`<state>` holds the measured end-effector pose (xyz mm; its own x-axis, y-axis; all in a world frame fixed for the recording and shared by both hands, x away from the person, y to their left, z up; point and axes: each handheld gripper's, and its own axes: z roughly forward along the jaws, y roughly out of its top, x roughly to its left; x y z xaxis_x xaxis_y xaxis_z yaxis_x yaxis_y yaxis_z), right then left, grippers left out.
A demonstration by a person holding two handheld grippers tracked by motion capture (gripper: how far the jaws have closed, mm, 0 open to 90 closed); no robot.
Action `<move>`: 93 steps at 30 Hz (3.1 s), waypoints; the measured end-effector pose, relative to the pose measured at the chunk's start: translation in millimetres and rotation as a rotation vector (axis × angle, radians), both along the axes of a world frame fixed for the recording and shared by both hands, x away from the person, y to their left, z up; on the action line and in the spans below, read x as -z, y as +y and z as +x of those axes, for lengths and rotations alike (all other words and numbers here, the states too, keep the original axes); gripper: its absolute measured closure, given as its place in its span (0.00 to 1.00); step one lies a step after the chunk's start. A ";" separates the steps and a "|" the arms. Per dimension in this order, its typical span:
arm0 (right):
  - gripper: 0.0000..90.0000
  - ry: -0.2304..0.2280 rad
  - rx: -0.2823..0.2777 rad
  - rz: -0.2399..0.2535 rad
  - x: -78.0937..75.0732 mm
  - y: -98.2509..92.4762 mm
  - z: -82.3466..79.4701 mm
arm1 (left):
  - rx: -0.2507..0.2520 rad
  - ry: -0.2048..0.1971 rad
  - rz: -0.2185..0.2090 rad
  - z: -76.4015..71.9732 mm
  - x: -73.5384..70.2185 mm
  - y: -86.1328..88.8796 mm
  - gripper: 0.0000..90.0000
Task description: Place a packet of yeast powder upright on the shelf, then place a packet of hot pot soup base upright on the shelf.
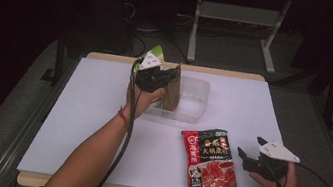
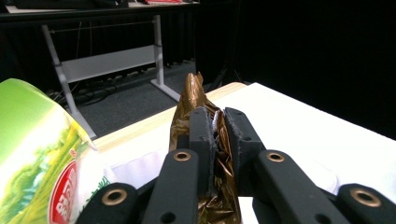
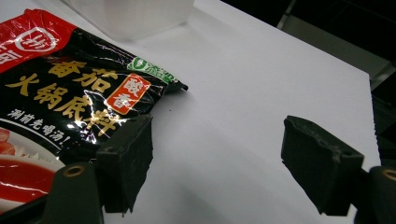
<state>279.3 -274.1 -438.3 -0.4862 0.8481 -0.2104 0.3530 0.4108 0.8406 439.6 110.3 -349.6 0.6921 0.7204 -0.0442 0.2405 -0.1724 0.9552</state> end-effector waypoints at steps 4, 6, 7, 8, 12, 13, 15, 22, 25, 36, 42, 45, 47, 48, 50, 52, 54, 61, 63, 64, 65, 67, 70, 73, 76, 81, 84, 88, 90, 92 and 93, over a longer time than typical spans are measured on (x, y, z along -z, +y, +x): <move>0.27 0.002 -0.002 -0.001 0.4 0.3 -0.1 | 0.015 -0.014 0.021 -4.1 -1.7 1.7 0.83; 0.27 0.002 -0.001 -0.001 0.4 0.4 -0.1 | 0.019 -0.025 0.031 -6.4 -2.9 2.5 0.81; 0.27 0.002 -0.001 -0.001 0.4 0.5 -0.2 | 0.024 -0.033 0.037 -7.9 -3.6 3.1 0.80; 0.27 0.001 -0.002 -0.002 0.4 0.4 -0.2 | 0.032 -0.035 0.040 -9.2 -4.0 3.5 0.79; 0.27 0.007 -0.001 0.004 1.2 0.5 0.1 | 0.046 -0.048 0.057 -14.8 -6.7 6.7 0.77; 0.27 0.007 -0.002 0.003 1.3 0.5 0.2 | 0.048 -0.053 0.061 -16.5 -7.6 7.5 0.76; 0.27 0.007 -0.002 0.003 1.3 0.9 0.1 | 0.060 -0.061 0.069 -19.7 -9.6 8.8 0.74; 0.27 0.010 -0.003 0.009 1.3 1.2 -0.2 | 0.076 -0.114 0.114 -37.5 -16.4 15.3 0.69; 0.27 0.010 -0.004 0.009 1.0 1.4 -0.8 | 0.089 -0.129 0.126 -46.8 -17.3 20.6 0.67; 0.28 0.013 -0.012 0.010 0.9 2.6 -0.8 | 0.099 -0.169 0.191 -71.4 -10.5 40.8 0.60; 0.29 0.016 -0.014 0.014 0.6 3.5 -1.4 | 0.101 -0.151 0.213 -79.9 3.5 53.0 0.57; 0.29 0.014 -0.013 0.013 0.2 3.9 -1.7 | 0.106 -0.137 0.214 -84.4 12.1 60.0 0.55; 0.29 0.014 -0.014 0.012 -0.3 4.0 -1.9 | 0.103 -0.128 0.225 -87.1 18.5 64.7 0.54; 0.29 0.013 -0.014 0.012 -0.4 4.0 -1.9 | 0.106 -0.117 0.233 -88.2 21.6 66.9 0.54; 0.29 0.014 -0.013 0.017 -0.8 4.0 -1.7 | 0.101 -0.103 0.242 -91.2 28.7 72.7 0.51; 0.28 0.014 -0.012 0.025 -1.3 3.8 -1.5 | 0.110 -0.084 0.238 -93.3 33.8 77.8 0.50; 0.28 0.017 -0.014 0.035 -1.6 3.6 -1.1 | 0.112 -0.067 0.242 -96.4 39.7 84.3 0.48; 0.28 0.023 -0.016 0.058 -3.3 4.9 1.4 | 0.153 -0.019 0.267 -107.2 51.1 99.2 0.40; 0.29 0.036 -0.026 0.067 -3.8 6.0 1.4 | 0.168 -0.018 0.269 -112.1 54.0 103.2 0.38; 0.29 0.037 -0.030 0.068 -3.8 6.6 1.2 | 0.172 -0.020 0.273 -114.6 55.5 105.5 0.37; 0.29 0.037 -0.034 0.064 -3.8 7.6 1.0 | 0.177 -0.016 0.271 -117.0 57.1 107.9 0.37; 0.30 0.041 -0.035 0.063 -3.9 9.1 0.3 | 0.192 -0.003 0.266 -120.7 61.1 111.5 0.34; 0.30 0.048 -0.046 0.069 -3.8 9.8 -0.1 | 0.205 0.009 0.308 -122.4 65.1 111.9 0.29; 0.30 0.069 -0.062 0.076 -2.6 10.3 0.9 | 0.205 0.036 0.303 -121.8 68.9 112.5 0.24; 0.30 0.087 -0.070 0.081 -1.6 11.3 2.1 | 0.218 0.052 0.294 -122.1 72.5 112.7 0.20; 0.28 0.122 -0.105 0.087 -2.1 15.3 1.4 | 0.232 0.064 0.290 -121.9 75.2 109.2 0.19; 0.27 0.134 -0.121 0.102 -3.6 17.5 1.8 | 0.231 0.073 0.302 -121.7 78.5 106.7 0.19; 0.26 0.146 -0.136 0.111 -3.2 19.8 1.6 | 0.236 0.082 0.316 -121.5 81.1 102.9 0.19; 0.25 0.151 -0.138 0.113 -3.2 20.5 0.7 | 0.238 0.086 0.314 -121.2 80.8 100.2 0.19; 0.24 0.159 -0.139 0.116 -3.3 21.2 -0.2 | 0.248 0.096 0.297 -121.4 81.3 96.8 0.19; 0.24 0.164 -0.143 0.119 -3.1 21.6 -0.7 | 0.254 0.099 0.296 -121.2 82.0 94.9 0.19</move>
